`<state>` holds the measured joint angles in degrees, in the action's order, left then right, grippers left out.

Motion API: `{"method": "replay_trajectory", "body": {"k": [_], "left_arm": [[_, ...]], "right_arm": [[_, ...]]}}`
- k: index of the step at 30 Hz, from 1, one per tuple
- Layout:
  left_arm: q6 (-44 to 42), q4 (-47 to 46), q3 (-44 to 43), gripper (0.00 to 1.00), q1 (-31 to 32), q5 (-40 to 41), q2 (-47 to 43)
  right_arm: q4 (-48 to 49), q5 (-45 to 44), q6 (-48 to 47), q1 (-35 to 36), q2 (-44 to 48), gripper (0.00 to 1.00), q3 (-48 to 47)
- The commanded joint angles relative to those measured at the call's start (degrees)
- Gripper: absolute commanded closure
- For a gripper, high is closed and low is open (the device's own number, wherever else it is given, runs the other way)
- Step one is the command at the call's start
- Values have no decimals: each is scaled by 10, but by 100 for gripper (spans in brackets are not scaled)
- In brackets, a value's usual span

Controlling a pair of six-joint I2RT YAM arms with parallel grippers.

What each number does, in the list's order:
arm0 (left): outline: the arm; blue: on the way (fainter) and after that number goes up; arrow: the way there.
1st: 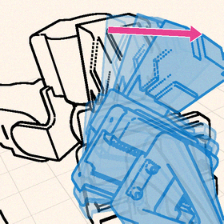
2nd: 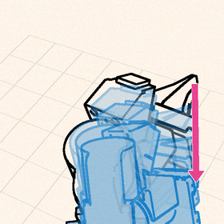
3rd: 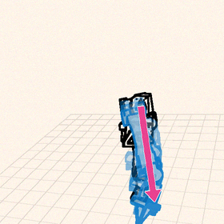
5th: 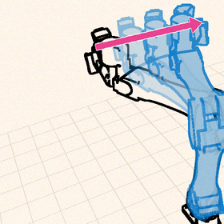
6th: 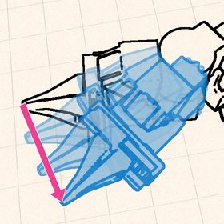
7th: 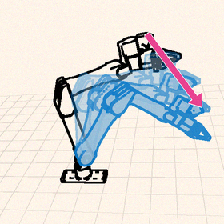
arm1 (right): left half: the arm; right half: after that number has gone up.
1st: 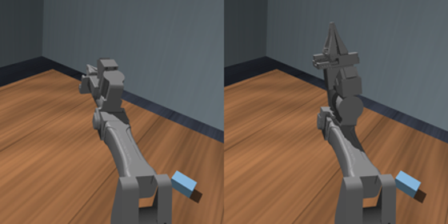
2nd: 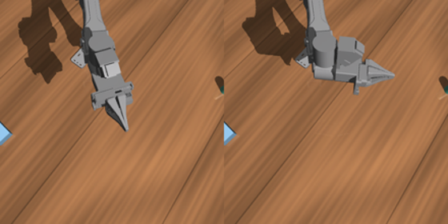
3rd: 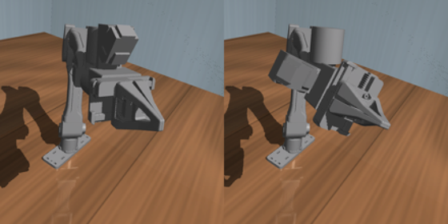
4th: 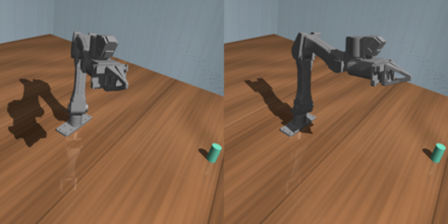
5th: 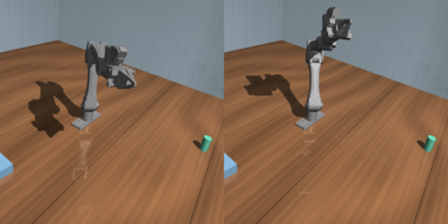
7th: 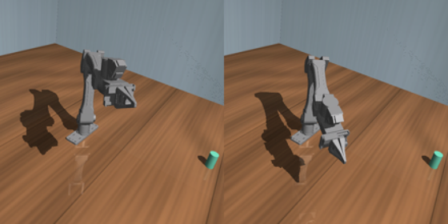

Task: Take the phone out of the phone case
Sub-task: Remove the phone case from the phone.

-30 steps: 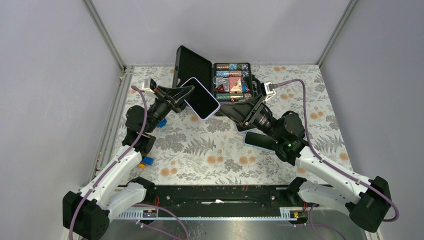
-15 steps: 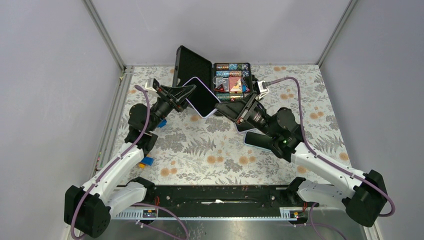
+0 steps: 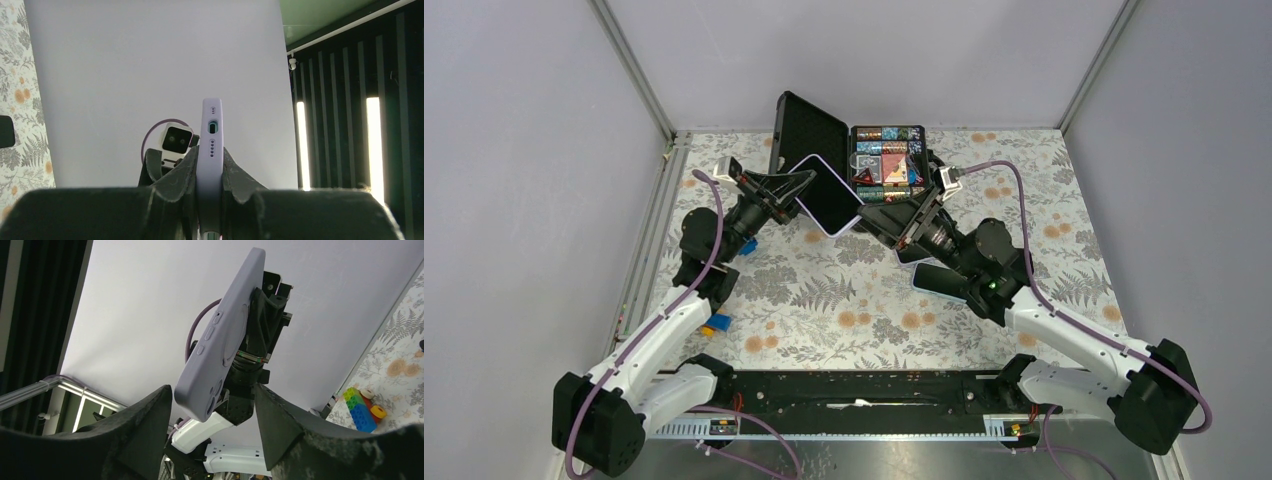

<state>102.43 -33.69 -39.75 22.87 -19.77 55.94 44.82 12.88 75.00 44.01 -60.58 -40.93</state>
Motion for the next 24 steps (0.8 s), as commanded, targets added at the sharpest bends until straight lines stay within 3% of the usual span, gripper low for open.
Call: {"method": "replay_trajectory", "body": {"k": [1,5,17,24], "left_arm": [[-5,-32,-19,100,1,-6,-26],[-17,-20,-20,100,1,-1,-33],[33,-49,-45,100,1,-8,-12],[35,-132,-44,100,7,-1,-6]], "right_arm": [[-18,-13,7,-9,11,29,-10],[-21,-15,9,-13,15,30,-10],[42,26,61,-15,-17,77,-19],[165,29,177,-16,-68,90,4]]}}
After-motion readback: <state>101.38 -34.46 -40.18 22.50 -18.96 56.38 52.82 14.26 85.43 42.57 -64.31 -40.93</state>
